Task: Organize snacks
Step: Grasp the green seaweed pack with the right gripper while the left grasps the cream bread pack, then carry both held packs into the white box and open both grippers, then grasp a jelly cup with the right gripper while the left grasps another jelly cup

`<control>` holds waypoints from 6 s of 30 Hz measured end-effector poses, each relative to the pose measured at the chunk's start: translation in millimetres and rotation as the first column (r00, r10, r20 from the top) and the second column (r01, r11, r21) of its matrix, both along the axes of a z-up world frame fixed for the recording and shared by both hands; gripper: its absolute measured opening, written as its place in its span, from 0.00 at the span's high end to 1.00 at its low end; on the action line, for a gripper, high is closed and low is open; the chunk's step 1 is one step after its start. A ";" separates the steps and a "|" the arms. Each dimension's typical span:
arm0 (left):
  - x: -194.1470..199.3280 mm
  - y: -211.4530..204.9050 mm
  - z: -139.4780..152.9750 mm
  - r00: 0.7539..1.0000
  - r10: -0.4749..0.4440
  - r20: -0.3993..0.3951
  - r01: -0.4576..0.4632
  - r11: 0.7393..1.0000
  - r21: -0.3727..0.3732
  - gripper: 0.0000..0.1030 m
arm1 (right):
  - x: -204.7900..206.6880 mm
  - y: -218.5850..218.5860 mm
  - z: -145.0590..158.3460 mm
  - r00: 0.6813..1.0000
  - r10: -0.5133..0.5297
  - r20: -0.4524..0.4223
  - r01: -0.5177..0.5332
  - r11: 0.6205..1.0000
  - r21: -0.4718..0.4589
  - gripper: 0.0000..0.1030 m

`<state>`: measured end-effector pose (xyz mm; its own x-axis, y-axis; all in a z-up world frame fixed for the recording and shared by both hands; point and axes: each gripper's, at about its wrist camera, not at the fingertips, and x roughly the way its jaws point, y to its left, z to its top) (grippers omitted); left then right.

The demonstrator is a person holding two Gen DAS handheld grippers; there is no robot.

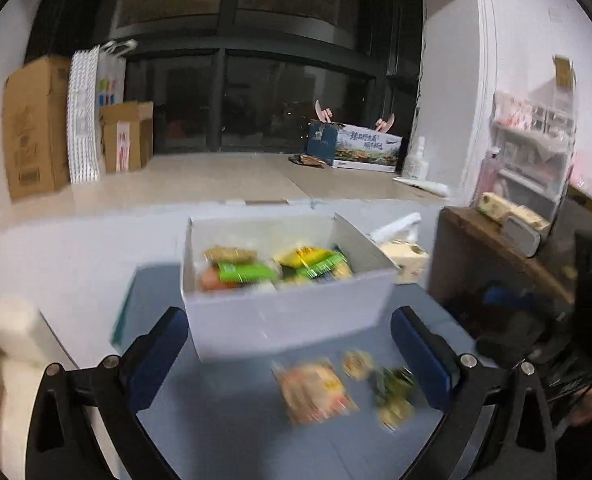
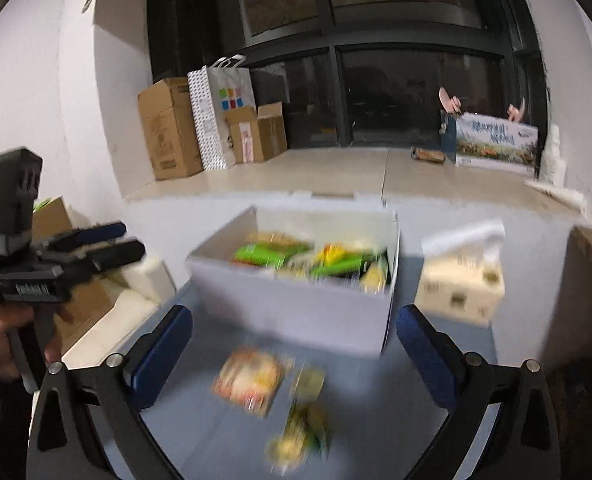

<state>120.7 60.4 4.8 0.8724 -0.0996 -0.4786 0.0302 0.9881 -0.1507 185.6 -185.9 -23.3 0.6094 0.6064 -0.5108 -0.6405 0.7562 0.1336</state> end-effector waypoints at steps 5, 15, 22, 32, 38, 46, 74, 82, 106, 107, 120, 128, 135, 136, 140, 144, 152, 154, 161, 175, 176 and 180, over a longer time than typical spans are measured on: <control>-49.2 -15.5 -29.5 0.999 -0.003 -0.049 0.000 0.998 -0.063 0.00 | -33.5 -21.6 -54.5 0.994 -0.024 -0.105 0.023 1.000 -0.018 0.00; -67.5 -21.3 -57.5 0.994 0.005 -0.108 -0.017 0.994 -0.110 0.00 | -4.9 -17.4 -97.7 0.967 -0.086 -0.241 0.068 0.994 -0.082 0.00; -61.3 -19.8 -67.6 0.991 0.045 -0.126 -0.060 0.991 -0.118 0.00 | 40.1 21.6 -112.7 0.950 -0.095 -0.299 0.060 0.991 -0.122 0.00; -36.5 -26.2 -87.8 0.981 0.022 -0.193 -0.041 0.995 -0.095 0.00 | 45.3 29.8 -111.4 0.960 -0.079 -0.269 0.038 0.987 -0.154 0.63; 18.5 -44.9 -110.6 0.961 -0.014 -0.276 0.009 1.000 -0.022 0.00 | 27.3 -16.9 -74.8 0.965 -0.116 -0.236 0.116 0.993 -0.015 0.63; 105.5 -68.3 -152.1 0.909 0.013 -0.418 0.031 0.995 0.098 0.00 | -11.8 -65.8 -49.4 0.970 -0.159 -0.181 0.171 0.984 0.051 0.63; 110.6 21.2 -2.0 0.996 0.032 -0.078 -0.031 0.999 0.012 0.25 | 86.1 29.2 18.9 0.996 -0.023 -0.085 0.026 0.999 0.031 0.62; 200.6 44.3 5.7 0.982 0.061 -0.176 -0.056 0.998 0.036 0.00 | 174.2 66.8 26.2 0.983 -0.053 -0.174 0.040 0.996 -0.076 0.02; 8.0 -9.7 -24.2 0.992 -0.106 -0.072 0.107 0.994 0.002 0.00 | 18.2 -2.8 -17.1 0.998 0.020 -0.065 -0.020 1.000 0.012 0.00; -0.5 -12.6 -31.0 0.990 -0.117 -0.081 0.116 0.993 -0.013 0.00 | 10.8 -6.8 -22.9 0.997 0.018 -0.069 -0.017 1.000 0.016 0.00; -47.7 -38.8 -89.6 0.968 -0.160 -0.194 0.149 0.986 -0.071 0.00 | 7.3 13.8 -91.8 0.991 0.055 -0.122 -0.074 0.985 -0.158 0.00; -45.4 -45.0 -93.2 0.964 -0.165 -0.207 0.157 0.986 -0.054 0.00 | 50.2 67.7 -112.7 0.991 0.100 -0.089 -0.124 0.937 -0.327 0.00; -40.9 -51.5 -104.0 0.956 -0.167 -0.243 0.162 0.986 -0.038 0.00 | 78.1 84.4 -130.9 0.982 0.076 -0.171 -0.133 0.927 -0.351 0.12; -40.1 -52.5 -106.3 0.954 -0.169 -0.249 0.164 0.986 -0.042 0.00 | 81.0 84.2 -132.0 0.981 0.068 -0.182 -0.129 0.928 -0.349 0.37; -39.7 -58.1 -111.6 0.948 -0.181 -0.262 0.178 0.983 -0.036 0.00 | 88.5 76.5 -132.9 0.974 0.064 -0.219 -0.132 0.941 -0.313 0.64; -36.9 -62.6 -112.2 0.944 -0.196 -0.266 0.195 0.980 -0.028 0.00 | 80.6 55.2 -117.7 0.974 0.077 -0.214 -0.126 0.967 -0.223 0.64; -8.6 -98.9 -116.7 0.925 -0.248 -0.287 0.265 0.964 0.023 0.00 | 40.2 -3.1 -80.8 0.981 0.037 -0.193 -0.056 0.994 -0.094 0.65; 1.2 -111.3 -119.6 0.920 -0.259 -0.294 0.284 0.958 0.044 0.00 | 29.6 -17.0 -69.6 0.983 0.022 -0.183 -0.034 0.997 -0.062 0.65; 43.1 -145.6 -137.9 0.903 -0.258 -0.344 0.307 0.947 0.096 0.00 | -11.4 -71.8 -48.4 0.986 -0.059 -0.153 0.064 0.997 0.032 0.65; 51.3 -122.4 -144.5 0.908 -0.249 -0.337 0.268 0.963 0.011 0.65 | -31.3 -106.3 -55.2 0.980 -0.119 -0.162 0.132 0.989 0.069 0.65; 49.1 -120.2 -140.0 0.913 -0.245 -0.326 0.262 0.965 0.009 0.65 | -31.1 -103.8 -56.0 0.980 -0.115 -0.163 0.127 0.990 0.067 0.65; 36.1 -99.9 -113.5 0.939 -0.236 -0.249 0.234 0.971 -0.038 0.65 | -29.2 -91.2 -60.6 0.980 -0.101 -0.171 0.113 0.992 0.057 0.65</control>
<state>156.8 -39.5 -108.7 0.6763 -0.2921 -0.6763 0.2218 0.9562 -0.1912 156.4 -277.2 -83.9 0.5817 0.5784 -0.5719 -0.5206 0.8050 0.2845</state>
